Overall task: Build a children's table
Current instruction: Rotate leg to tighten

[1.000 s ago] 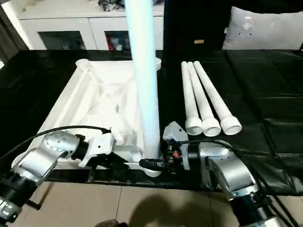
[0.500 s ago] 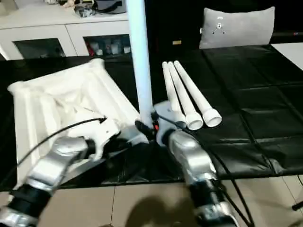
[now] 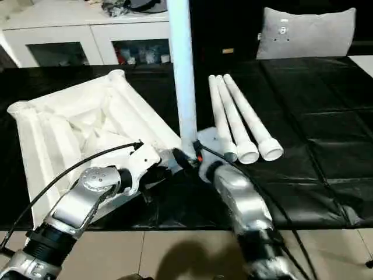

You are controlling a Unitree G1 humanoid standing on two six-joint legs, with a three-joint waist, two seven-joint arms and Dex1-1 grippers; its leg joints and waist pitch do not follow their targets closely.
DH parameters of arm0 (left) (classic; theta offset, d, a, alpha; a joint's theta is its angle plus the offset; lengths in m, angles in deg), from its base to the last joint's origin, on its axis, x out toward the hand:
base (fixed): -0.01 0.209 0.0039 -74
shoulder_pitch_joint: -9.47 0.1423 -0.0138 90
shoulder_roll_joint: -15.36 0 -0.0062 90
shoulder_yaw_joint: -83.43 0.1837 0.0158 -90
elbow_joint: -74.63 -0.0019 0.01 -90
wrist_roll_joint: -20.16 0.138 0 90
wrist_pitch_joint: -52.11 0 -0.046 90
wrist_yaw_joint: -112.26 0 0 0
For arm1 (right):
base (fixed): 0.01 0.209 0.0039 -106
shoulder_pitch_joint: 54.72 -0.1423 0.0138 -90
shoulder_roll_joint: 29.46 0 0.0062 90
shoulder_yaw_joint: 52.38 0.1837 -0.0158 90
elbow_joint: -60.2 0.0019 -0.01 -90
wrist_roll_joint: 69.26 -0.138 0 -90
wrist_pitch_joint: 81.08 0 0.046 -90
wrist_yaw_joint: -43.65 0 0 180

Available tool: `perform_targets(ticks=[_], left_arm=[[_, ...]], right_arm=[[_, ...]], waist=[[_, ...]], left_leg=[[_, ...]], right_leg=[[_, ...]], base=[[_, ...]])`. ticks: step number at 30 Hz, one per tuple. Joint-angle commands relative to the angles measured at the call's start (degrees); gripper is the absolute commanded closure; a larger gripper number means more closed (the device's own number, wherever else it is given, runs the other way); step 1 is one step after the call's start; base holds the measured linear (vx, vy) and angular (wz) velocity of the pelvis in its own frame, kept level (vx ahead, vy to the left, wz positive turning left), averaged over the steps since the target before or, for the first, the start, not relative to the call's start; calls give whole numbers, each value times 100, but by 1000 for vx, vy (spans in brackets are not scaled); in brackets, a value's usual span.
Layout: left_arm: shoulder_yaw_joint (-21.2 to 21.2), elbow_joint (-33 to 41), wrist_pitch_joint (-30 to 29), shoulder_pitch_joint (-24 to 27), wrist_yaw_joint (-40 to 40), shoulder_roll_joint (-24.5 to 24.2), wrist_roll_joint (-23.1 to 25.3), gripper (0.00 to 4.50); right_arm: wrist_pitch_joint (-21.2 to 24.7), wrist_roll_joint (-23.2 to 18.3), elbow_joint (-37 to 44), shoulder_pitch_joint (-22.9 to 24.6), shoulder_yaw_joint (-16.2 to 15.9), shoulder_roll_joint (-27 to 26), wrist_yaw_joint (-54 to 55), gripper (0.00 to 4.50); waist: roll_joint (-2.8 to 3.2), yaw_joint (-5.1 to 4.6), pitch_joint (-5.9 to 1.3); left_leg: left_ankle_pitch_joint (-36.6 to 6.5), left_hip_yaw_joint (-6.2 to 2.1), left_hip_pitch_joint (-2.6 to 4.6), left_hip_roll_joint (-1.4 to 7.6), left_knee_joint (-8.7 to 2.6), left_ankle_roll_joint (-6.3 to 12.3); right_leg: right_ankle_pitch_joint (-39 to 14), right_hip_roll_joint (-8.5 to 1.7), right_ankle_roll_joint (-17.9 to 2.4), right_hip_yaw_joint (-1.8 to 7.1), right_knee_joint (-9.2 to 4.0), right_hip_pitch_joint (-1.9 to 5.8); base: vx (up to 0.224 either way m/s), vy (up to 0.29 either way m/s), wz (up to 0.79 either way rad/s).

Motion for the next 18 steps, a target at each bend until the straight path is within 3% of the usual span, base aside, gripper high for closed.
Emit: perform_targets(ticks=[1,6,8,9,13,18], left_arm=[[103,-139,361,-129,-257,-197,70,450],[201,-385,804,-190,-835,-564,2,450],[210,-405,855,-196,-908,-606,-9,450],[239,-449,1027,-201,-1159,-714,-96,450],[426,-554,1395,-220,-1840,-1020,-160,450],[568,-631,1712,-272,-2409,-1204,-237,450]], right_arm=[[-10,-208,306,123,-254,181,-574,22],[-107,-271,555,314,-291,924,-1435,3],[-113,-287,567,318,-274,985,-1509,3],[-152,-360,639,335,-255,1179,-1790,3],[-185,-543,714,282,-300,1692,-2590,3],[-348,-562,759,226,-497,2053,-3176,3]], waist=[[-25,25,-324],[-31,60,-336],[-25,73,-339],[19,79,-340],[-29,133,-347],[-38,225,-351]], left_leg=[[-1592,-167,57,311,-415,92],[-1465,-162,41,321,-389,189],[-1450,-157,40,318,-379,221],[-1451,-164,44,327,-381,216],[-1426,-155,51,338,-369,289],[-1281,-133,54,351,-343,349]], right_leg=[[-1411,-456,-930,262,-510,193],[-1157,-456,-1029,249,-484,213],[-1143,-464,-1070,249,-480,214],[-1120,-468,-1106,246,-466,207],[-1018,-468,-1175,243,-463,227],[-1060,-481,-1229,239,-443,212]], base=[[0,0,0],[0,0,0],[0,0,0],[0,0,0],[0,0,0],[0,0,0]])
